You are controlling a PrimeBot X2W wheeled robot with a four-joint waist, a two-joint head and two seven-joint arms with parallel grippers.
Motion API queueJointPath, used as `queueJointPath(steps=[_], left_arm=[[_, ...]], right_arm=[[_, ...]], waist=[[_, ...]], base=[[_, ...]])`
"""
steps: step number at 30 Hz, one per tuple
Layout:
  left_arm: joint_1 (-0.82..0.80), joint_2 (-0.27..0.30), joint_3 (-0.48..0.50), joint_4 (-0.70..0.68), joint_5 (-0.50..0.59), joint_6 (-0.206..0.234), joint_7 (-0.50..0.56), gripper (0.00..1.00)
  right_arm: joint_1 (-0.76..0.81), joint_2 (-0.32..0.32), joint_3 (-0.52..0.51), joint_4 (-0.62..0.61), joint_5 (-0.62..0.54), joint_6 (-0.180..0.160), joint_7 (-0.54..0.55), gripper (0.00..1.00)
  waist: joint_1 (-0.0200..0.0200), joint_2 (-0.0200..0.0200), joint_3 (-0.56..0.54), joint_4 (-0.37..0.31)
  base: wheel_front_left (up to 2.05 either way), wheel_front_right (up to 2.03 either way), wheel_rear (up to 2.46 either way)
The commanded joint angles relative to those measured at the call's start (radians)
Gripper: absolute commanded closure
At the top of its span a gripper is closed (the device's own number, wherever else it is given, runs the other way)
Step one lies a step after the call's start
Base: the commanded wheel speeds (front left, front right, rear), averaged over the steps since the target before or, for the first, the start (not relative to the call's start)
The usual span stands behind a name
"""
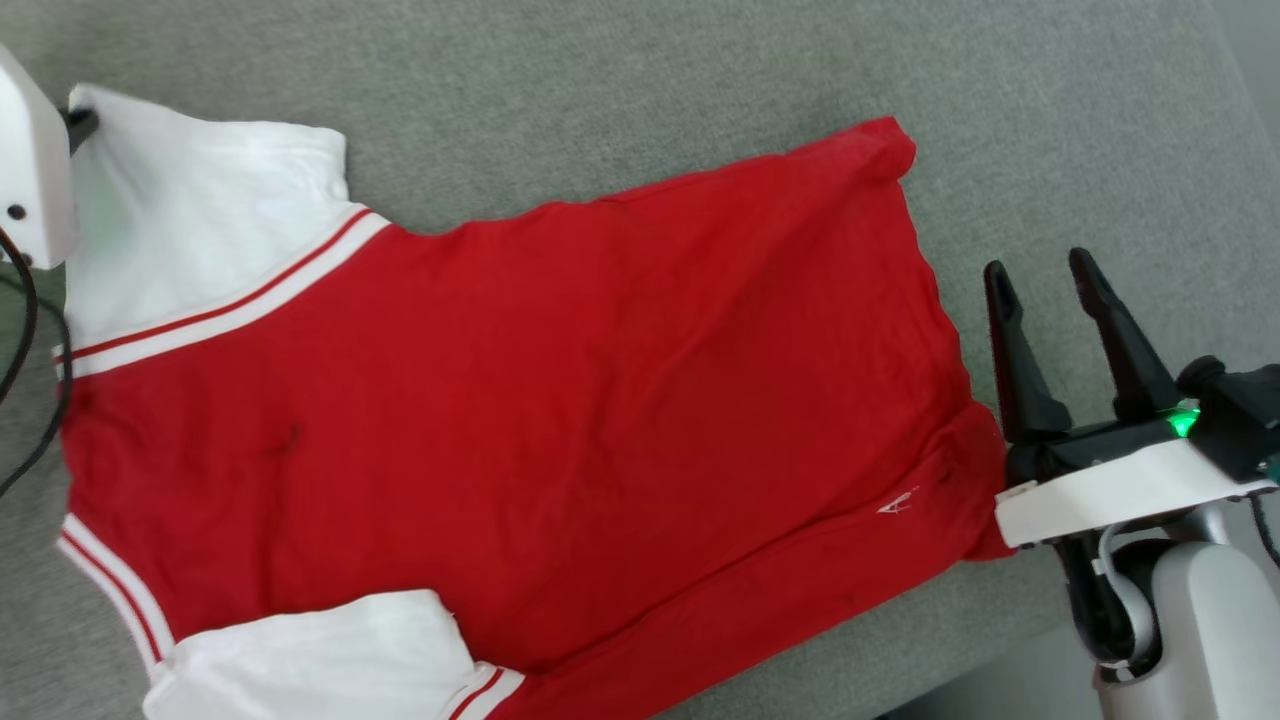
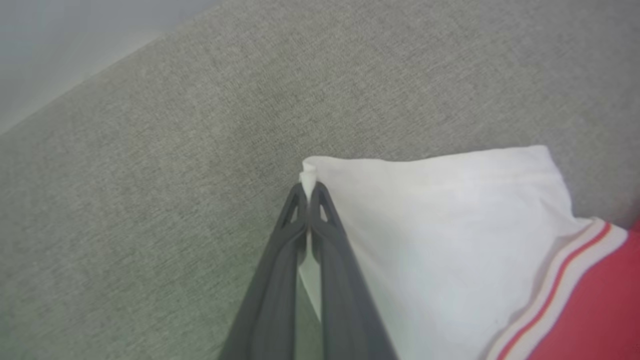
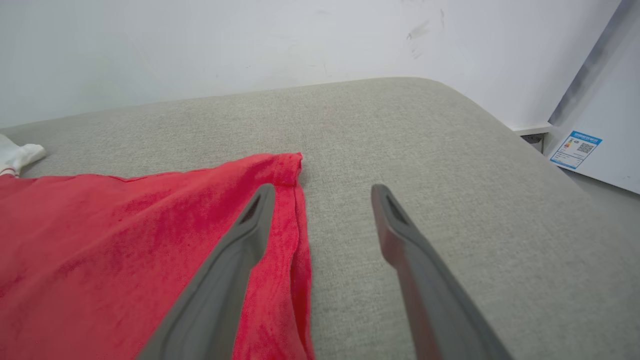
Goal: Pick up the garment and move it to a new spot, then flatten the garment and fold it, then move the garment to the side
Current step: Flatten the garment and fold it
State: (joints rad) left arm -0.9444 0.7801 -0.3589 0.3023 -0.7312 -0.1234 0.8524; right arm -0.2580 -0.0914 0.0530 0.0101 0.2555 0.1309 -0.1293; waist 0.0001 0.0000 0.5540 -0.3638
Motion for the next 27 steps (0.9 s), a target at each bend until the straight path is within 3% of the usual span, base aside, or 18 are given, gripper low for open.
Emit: queueJointPath(steps=[1,7,19,27], left_arm=[[0.011,-0.010,0.008,0.002,0.004,-0.003,-0.032,1.00],[0.058,-0.043,-0.018,-0.042,-0.005,-0.005,-0.175,1.00],[0.182,-0.025,-0.107,-0.341,-0.013,-0.007,-0.288,1.00],[0.280,-0.021,-0.092,-0.541,-0.038,0.030,-0.329,1.00]], right_arm=[[-0.003,-0.009,-0.008,-0.001,0.000,-0.001,0.007,0.00],[0.012,-0.064,-0.020,-0.021,0.001,-0.001,0.108,0.00],[-0.102,-0.295,-0.012,-0.013,0.111,0.000,0.603,0.00],[-0.243,-0.377,-0.017,0.073,0.172,0.000,0.878,0.00]], waist=[[-0.0001,0.0000,-0.025,0.024],[-0.0001,0.0000,-0.097,0.089],[-0.0001,0.0000,-0.145,0.248],[-0.0001,0.0000,-0.100,0.331]], base=[[0.00,0.00,0.00],[0.00,0.00,0.00],[0.00,0.00,0.00],[0.00,0.00,0.00]])
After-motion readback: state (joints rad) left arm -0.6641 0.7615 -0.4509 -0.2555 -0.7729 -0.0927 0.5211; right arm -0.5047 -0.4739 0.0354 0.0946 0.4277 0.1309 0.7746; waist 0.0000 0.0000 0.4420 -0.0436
